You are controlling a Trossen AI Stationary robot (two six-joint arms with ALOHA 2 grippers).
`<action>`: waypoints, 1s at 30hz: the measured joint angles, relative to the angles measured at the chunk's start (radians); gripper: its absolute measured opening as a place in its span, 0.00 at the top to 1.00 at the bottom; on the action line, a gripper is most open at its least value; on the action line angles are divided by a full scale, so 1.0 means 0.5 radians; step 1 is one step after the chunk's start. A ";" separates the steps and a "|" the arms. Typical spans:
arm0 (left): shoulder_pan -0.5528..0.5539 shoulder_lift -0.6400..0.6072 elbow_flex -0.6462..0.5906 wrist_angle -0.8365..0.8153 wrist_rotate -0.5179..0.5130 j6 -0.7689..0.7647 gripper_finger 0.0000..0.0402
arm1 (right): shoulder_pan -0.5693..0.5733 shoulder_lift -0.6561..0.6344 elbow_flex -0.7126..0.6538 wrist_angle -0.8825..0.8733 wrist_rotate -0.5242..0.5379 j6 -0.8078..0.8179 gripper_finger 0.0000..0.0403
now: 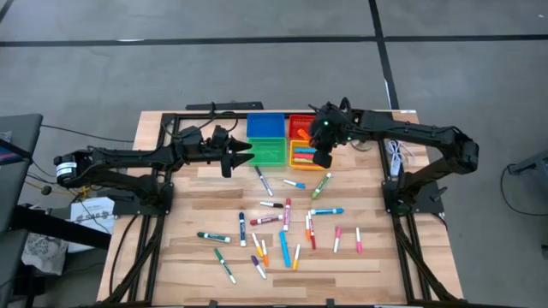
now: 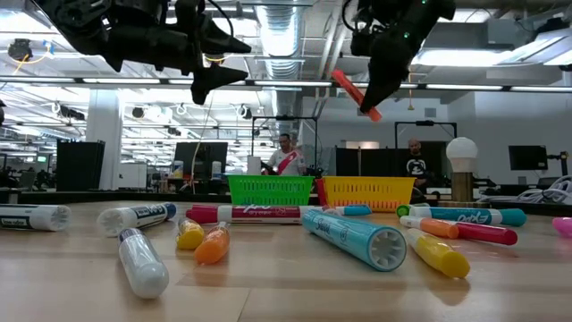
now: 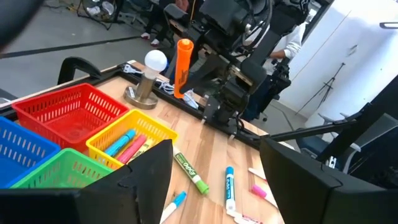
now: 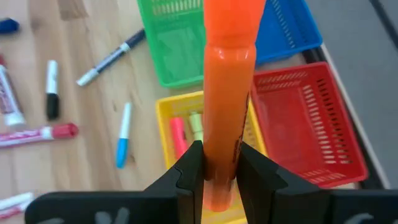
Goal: Pick & Place Markers
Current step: Put the orange highlighter pen into the yellow bin
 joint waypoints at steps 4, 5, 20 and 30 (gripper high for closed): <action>0.000 0.000 -0.001 0.008 0.000 0.036 0.40 | 0.000 0.066 0.000 -0.006 -0.001 -0.083 0.84; -0.003 0.000 -0.001 0.009 0.000 0.062 0.40 | 0.000 0.096 0.000 -0.009 -0.002 -0.100 0.84; -0.035 -0.005 -0.061 0.097 0.001 0.253 0.40 | 0.002 0.569 -0.001 -0.060 0.039 -0.268 0.84; -0.053 -0.213 -0.350 0.272 0.000 0.254 0.40 | -0.011 0.640 -0.001 -0.073 0.147 -0.400 0.84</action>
